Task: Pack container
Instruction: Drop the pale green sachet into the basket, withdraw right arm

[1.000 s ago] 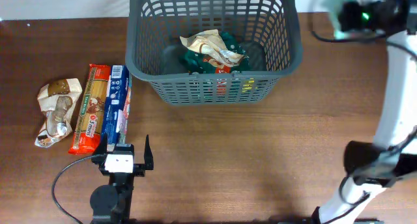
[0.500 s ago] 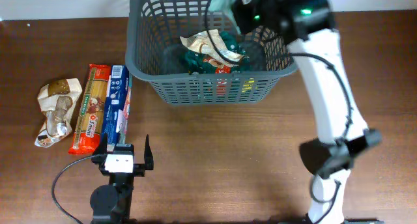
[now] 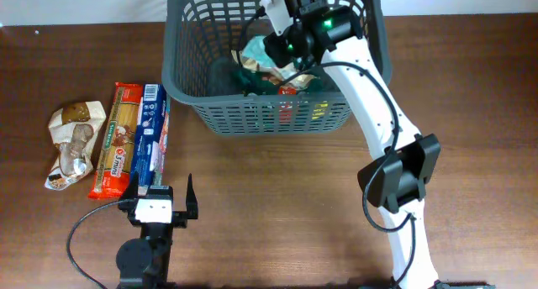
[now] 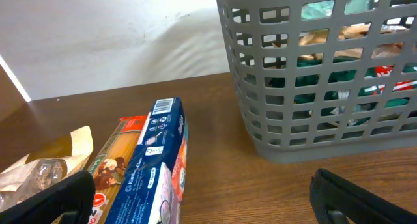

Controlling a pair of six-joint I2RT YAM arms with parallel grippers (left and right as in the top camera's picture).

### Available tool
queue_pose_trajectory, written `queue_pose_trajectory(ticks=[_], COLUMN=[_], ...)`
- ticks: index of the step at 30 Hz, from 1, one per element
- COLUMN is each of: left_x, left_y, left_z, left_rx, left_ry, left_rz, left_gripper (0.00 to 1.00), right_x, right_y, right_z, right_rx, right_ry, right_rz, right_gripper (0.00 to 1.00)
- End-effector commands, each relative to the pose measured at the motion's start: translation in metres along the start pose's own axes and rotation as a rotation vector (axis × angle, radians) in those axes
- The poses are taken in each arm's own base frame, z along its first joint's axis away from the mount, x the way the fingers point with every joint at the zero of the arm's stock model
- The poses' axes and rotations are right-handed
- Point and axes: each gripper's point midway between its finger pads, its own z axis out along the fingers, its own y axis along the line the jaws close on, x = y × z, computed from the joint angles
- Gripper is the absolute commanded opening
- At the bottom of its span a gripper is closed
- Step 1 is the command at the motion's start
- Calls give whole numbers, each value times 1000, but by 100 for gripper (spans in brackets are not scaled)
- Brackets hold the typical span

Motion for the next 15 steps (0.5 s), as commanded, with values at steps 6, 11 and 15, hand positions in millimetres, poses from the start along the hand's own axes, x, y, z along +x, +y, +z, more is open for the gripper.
queue_pose_trajectory(ticks=[6, 11, 15], left_x=[0, 0, 0], left_y=[0, 0, 0], left_z=[0, 0, 0], left_rx=[-1, -1, -1], left_ry=[-6, -6, -6], left_rz=[-9, -9, -9], left_gripper=[99, 99, 99], right_x=[-45, -16, 26], right_y=[-65, -151, -222], right_z=[-135, -213, -267], right_rx=[183, 321, 369], right_ry=[-229, -281, -343], right_rz=[62, 247, 468], right_gripper=[66, 66, 66])
